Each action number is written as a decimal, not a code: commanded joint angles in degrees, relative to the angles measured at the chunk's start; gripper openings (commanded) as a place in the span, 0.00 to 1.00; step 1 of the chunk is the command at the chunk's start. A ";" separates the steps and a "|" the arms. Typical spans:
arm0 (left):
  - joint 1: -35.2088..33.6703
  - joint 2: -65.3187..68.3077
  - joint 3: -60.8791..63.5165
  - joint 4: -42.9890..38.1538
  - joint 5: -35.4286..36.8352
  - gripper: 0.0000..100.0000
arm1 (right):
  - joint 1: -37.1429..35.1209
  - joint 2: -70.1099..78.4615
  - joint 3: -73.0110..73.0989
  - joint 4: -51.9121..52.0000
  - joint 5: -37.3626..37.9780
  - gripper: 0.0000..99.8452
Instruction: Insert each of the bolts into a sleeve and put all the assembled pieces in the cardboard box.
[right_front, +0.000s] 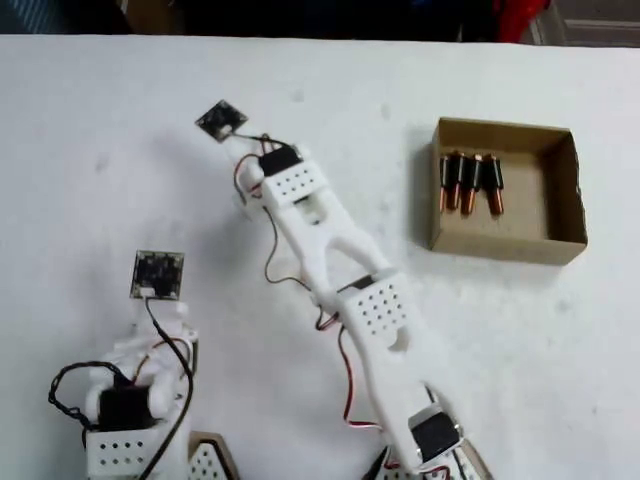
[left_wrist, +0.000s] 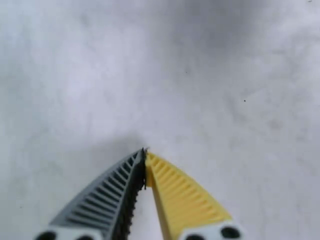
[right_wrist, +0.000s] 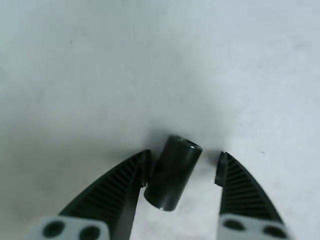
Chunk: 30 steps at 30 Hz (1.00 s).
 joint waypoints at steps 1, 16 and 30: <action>-0.57 -0.04 -0.09 0.26 -0.26 0.02 | 1.80 -0.22 -0.70 -1.27 -0.18 0.09; -0.57 -0.04 -0.09 0.26 -0.35 0.02 | 1.89 -0.57 -12.75 12.26 -0.18 0.02; -0.57 -0.04 -0.09 0.26 -0.35 0.02 | 3.91 -0.57 -37.98 30.46 -0.26 0.02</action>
